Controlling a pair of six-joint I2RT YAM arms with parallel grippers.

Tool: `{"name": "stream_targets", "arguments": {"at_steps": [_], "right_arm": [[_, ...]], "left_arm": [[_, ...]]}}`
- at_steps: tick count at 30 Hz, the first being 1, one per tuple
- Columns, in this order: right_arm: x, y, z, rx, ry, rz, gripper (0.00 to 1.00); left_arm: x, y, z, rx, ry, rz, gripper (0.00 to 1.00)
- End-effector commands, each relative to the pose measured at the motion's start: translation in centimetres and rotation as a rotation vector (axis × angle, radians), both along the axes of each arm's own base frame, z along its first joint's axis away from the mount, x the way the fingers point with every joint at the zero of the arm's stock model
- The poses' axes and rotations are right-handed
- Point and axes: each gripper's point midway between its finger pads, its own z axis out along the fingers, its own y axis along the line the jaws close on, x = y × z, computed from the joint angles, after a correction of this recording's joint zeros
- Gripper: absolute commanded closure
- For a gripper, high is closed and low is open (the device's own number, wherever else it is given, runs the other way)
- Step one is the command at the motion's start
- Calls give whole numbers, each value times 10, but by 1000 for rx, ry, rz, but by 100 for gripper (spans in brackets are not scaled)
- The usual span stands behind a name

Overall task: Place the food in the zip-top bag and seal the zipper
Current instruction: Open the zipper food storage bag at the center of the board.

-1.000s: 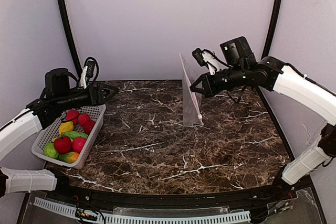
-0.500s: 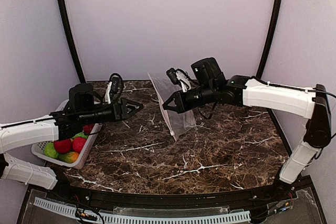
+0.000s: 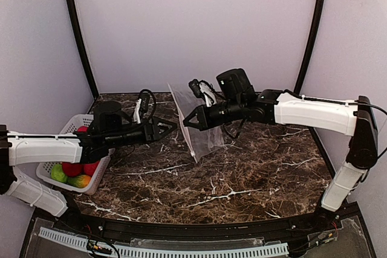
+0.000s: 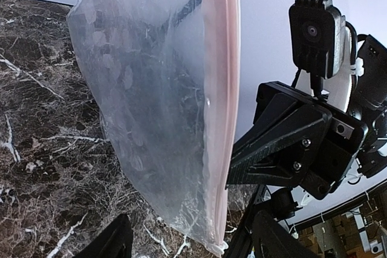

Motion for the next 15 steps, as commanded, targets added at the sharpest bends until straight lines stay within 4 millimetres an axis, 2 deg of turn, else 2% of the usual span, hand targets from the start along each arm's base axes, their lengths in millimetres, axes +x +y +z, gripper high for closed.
{"name": "stream_targets", "arguments": {"at_steps": [1,8,15], "right_arm": [[-3,8,2,26,-3,19,100],[-4,10,3,29,-2,23,100],[-5,11,0,24,2,28,100]], "left_arm": [[6,-9,20,-33,-52,-5,34],[17,-16,18,-3,-59,-1,45],[21,-22,16,1,-58,-8,47]]}}
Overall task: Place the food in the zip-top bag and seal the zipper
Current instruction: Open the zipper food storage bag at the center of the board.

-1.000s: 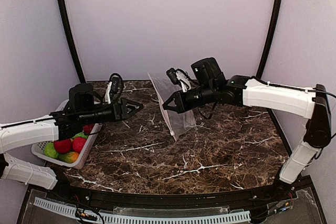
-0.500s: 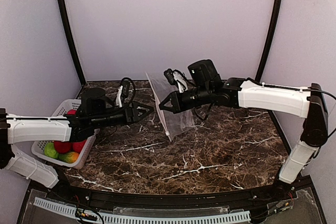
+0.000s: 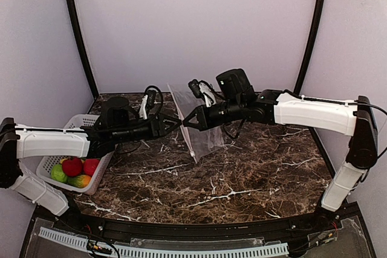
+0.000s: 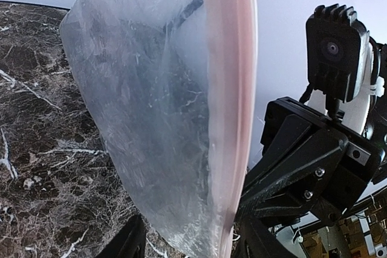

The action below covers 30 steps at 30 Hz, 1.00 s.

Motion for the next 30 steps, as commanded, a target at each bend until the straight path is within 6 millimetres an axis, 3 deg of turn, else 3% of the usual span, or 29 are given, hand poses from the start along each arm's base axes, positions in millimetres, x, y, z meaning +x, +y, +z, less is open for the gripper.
{"name": "stream_targets", "arguments": {"at_steps": [1,8,22,30], "right_arm": [[-4,10,0,22,2,23,100],[-4,9,-1,18,1,22,100],[-4,6,-5,5,1,8,100],[4,-2,-7,-22,-15,-48,100]], "left_arm": [[4,-6,16,-12,-49,-6,48],[8,-7,12,36,-52,4,58],[12,-3,-3,130,-28,52,98],[17,8,-11,181,-7,116,99]]}}
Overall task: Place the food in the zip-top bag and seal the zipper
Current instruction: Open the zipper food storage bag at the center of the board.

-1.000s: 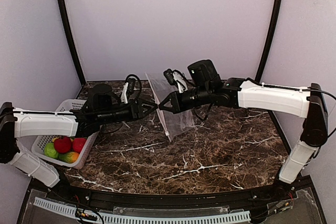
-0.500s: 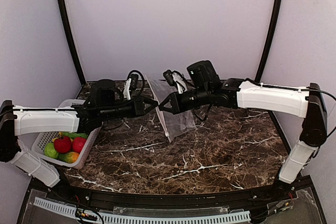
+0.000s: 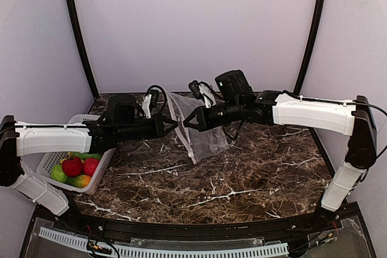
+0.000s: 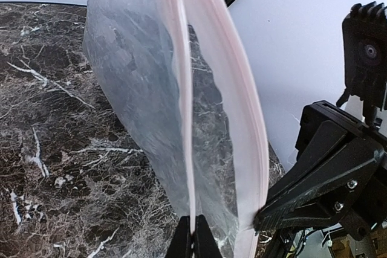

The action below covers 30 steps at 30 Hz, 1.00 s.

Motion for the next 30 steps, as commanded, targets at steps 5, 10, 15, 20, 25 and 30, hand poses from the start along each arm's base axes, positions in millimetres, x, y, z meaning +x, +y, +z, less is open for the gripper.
{"name": "stream_targets", "arguments": {"at_steps": [5,10,15,20,25,30], "right_arm": [[8,-10,-3,-40,-24,-95,100],[17,-21,-2,-73,-45,-166,100],[19,-28,7,-77,-69,-193,100],[13,-28,29,-42,-124,-167,100],[1,-21,41,-28,-188,-125,100],[-5,-11,28,-52,-181,-102,100]], "left_arm": [[8,19,-10,89,27,110,99],[10,45,-29,189,64,218,99],[9,64,-37,260,72,284,99],[7,75,-48,313,93,317,99],[8,73,-45,288,89,319,99],[6,42,-14,127,9,192,73]]}}
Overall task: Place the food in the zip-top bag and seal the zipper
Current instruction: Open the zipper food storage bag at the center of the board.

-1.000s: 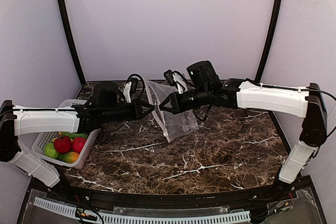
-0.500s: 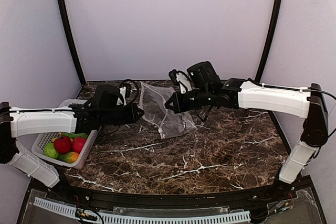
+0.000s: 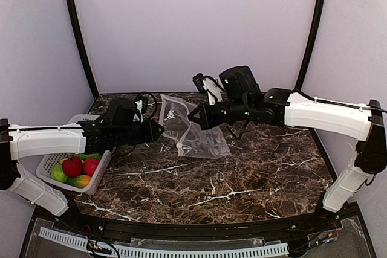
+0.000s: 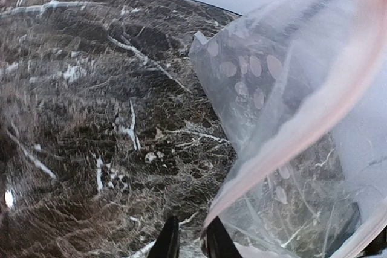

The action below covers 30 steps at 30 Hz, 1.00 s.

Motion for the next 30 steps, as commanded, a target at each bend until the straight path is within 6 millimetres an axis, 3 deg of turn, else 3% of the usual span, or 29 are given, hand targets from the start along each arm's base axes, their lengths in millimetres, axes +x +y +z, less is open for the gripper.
{"name": "stream_targets", "arguments": {"at_steps": [1,5,8,14,22,30], "right_arm": [[-5,8,-4,-8,-28,18,100],[-10,16,-8,-8,-18,33,100],[-12,19,-9,-5,-20,40,100],[-12,21,-9,-14,-32,40,100],[-11,20,-16,-48,-54,10,100],[6,3,-20,-81,-59,-141,100]], "left_arm": [[-6,-24,36,-145,-92,-113,68],[-9,-44,50,-215,-111,-204,47],[-8,-52,46,-227,-99,-228,35],[1,-56,42,-221,-89,-206,25],[25,-18,17,-53,-65,29,25],[22,3,-18,49,-2,102,50]]}}
